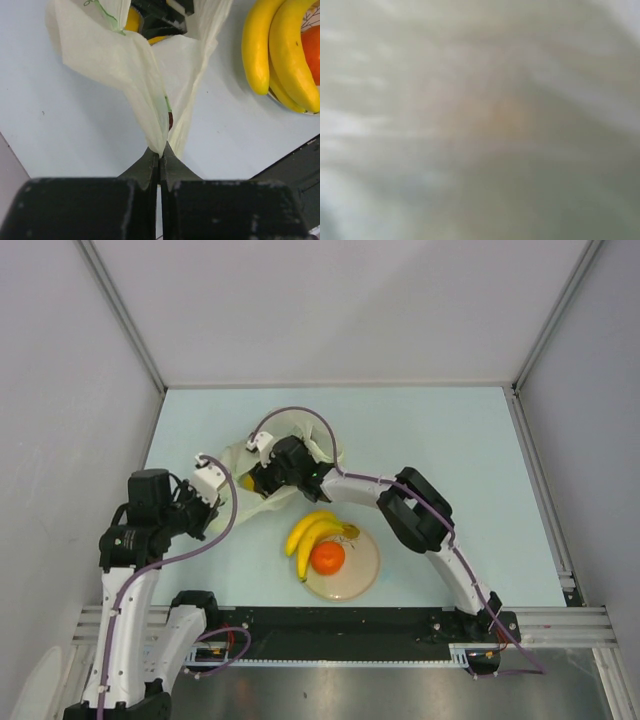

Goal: Take the fake fruits out of the plastic bag
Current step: Take out the fake fruit from the plastic bag, then place the fake fruit on the plate.

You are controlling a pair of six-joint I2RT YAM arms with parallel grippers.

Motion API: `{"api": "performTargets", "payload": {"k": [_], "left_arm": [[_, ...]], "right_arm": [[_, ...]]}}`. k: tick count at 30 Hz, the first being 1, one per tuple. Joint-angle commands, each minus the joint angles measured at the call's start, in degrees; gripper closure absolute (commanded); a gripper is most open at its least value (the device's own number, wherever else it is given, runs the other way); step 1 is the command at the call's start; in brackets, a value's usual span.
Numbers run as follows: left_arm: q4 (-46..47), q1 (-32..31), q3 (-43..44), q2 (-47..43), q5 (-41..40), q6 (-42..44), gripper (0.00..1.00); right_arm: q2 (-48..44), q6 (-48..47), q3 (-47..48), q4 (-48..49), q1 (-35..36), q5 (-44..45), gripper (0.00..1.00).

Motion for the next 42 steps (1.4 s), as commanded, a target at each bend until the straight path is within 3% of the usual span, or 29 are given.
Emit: {"api": "performTargets", "payload": {"k": [1,5,11,22,29,33,42], "left_arm": [[6.93,0.18,-2.78,-0.08,-1.57,-0.93,1.0],[12.12,0.27,-6.2,0.97,-2.89,-1.28,1.0],[21.35,0.18,-5.95,6.32,-1.22,-7.07,1.0],[34.89,0.18,-6.3,14.77,8.26,-21.58,1.0],[35.78,-0.17,-5.51,17.15,10.91,-24.05,1.0],[36.21,-0.26,-6.3,16.62,10.64,-24.57,1.0],[36.82,-0.26,-9.2,14.34,10.91,-26.42,1.0]], "right_arm": [[-12.17,-3.93,-0.17,-1.39,-1.93,-11.09,0.64],[-20.87,-8.94,-7.18,-5.09,-2.98,-19.35,0.66],[-31.42,-20.98,-12.38,-20.46,-3.6,-27.45,0.7],[-47.77,-32.22,-22.49,-33.3,-5.53,-25.25,0.78],[-58.23,-44.63,-31.17,-48.05,-6.77,-22.63,0.97],[-66.22,-46.39,-39.44,-49.74,-6.68,-20.87,1.0],[-69.05,-37.54,-52.19,-41.49,-5.54,-12.34,1.0]]}}
